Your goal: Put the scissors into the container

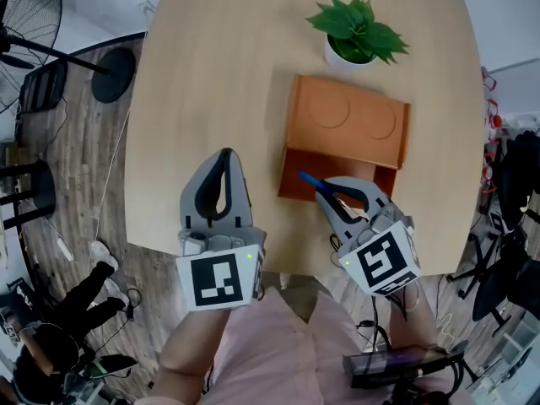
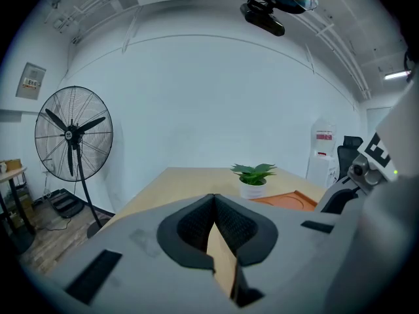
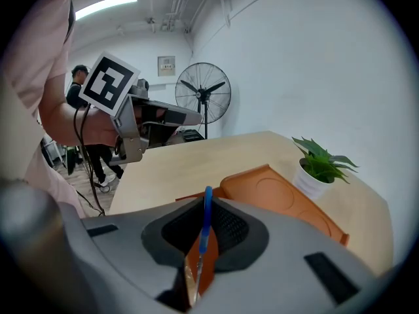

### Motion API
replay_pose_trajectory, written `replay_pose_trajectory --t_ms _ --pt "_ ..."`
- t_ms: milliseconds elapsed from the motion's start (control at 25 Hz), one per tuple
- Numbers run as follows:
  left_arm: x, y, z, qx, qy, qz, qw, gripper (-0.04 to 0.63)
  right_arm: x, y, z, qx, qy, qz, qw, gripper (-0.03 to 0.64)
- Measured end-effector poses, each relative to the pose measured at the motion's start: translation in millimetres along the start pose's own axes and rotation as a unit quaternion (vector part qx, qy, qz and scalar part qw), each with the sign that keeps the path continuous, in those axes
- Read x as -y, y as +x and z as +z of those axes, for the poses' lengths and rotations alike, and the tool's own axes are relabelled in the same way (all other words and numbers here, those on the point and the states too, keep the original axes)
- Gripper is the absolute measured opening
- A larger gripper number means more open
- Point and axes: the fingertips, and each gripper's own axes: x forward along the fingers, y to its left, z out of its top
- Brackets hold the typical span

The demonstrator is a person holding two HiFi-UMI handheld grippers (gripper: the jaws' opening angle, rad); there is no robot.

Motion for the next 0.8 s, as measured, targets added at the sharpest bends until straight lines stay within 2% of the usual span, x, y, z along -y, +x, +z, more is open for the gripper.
replay_pose_trajectory --t_ms 200,520,640,800 --pt "-3 5 3 -0.001 -0.007 0.000 1.0000 0.005 9 0 10 0.004 -0.011 0.002 1.000 0.037" --pt "-7 12 11 -0.004 -0.014 -0.004 0.9999 0.005 16 7 5 -0.033 -0.059 -0.016 0.998 0.032" --pt "-11 14 8 -0.003 -0.005 -0.007 1.0000 0.005 14 13 -2 -0.051 -0.063 -0.018 0.997 0.032" --pt "-11 16 1 -0.015 -0.017 -0.010 0.9997 0.005 13 21 -15 -0.077 -0.065 -0.022 0.995 0.034"
